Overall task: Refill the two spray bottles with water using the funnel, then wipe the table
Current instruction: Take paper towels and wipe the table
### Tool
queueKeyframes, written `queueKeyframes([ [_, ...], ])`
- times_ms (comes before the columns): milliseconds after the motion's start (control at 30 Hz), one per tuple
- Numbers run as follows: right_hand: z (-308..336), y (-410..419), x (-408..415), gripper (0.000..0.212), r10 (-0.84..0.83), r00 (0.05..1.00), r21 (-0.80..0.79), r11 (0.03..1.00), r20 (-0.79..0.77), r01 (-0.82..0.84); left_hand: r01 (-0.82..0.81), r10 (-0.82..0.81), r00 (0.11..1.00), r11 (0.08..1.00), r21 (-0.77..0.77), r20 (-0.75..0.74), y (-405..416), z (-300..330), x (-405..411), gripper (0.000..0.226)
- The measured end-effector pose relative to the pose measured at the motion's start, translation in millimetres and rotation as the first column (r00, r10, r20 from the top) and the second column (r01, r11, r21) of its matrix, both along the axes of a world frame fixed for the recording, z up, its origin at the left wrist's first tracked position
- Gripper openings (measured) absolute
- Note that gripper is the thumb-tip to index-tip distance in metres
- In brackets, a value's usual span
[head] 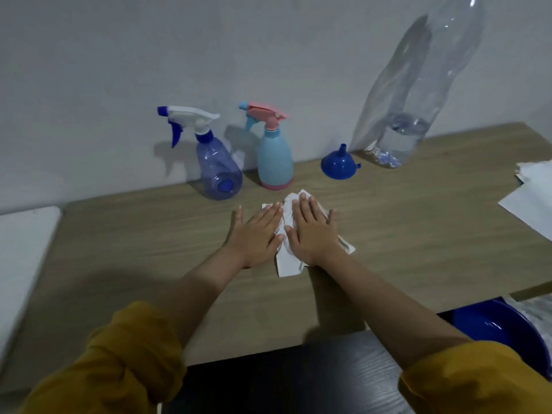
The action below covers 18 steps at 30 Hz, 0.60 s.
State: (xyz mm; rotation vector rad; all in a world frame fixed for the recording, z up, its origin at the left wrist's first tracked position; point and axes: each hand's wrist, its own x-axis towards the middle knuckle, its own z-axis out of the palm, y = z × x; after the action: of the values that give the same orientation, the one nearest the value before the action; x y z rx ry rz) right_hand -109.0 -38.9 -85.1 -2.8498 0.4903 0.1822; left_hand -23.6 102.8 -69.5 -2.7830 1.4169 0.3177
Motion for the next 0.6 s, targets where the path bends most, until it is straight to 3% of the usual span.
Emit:
queueKeyframes([
  [267, -2.3, 122.9, 40.8, 0.077, 0.044, 0.999, -0.011, 0.999, 0.000, -0.044, -0.087, 0.087, 0.996, 0.996, -0.017, -0.013, 132.0, -3.6, 29.5, 0.062],
  [400, -3.3, 172.0, 50.7, 0.069, 0.045, 0.999, -0.003, 0.999, 0.002, -0.045, -0.098, 0.097, 0.995, 0.995, -0.029, -0.037, 184.2, -4.0, 33.4, 0.062],
  [600, -4.8, 250.5, 59.2, 0.081, 0.118, 0.993, 0.004, 0.993, 0.001, -0.118, -0.114, 0.113, 0.993, 0.993, -0.021, -0.020, 256.0, -1.9, 33.9, 0.061],
])
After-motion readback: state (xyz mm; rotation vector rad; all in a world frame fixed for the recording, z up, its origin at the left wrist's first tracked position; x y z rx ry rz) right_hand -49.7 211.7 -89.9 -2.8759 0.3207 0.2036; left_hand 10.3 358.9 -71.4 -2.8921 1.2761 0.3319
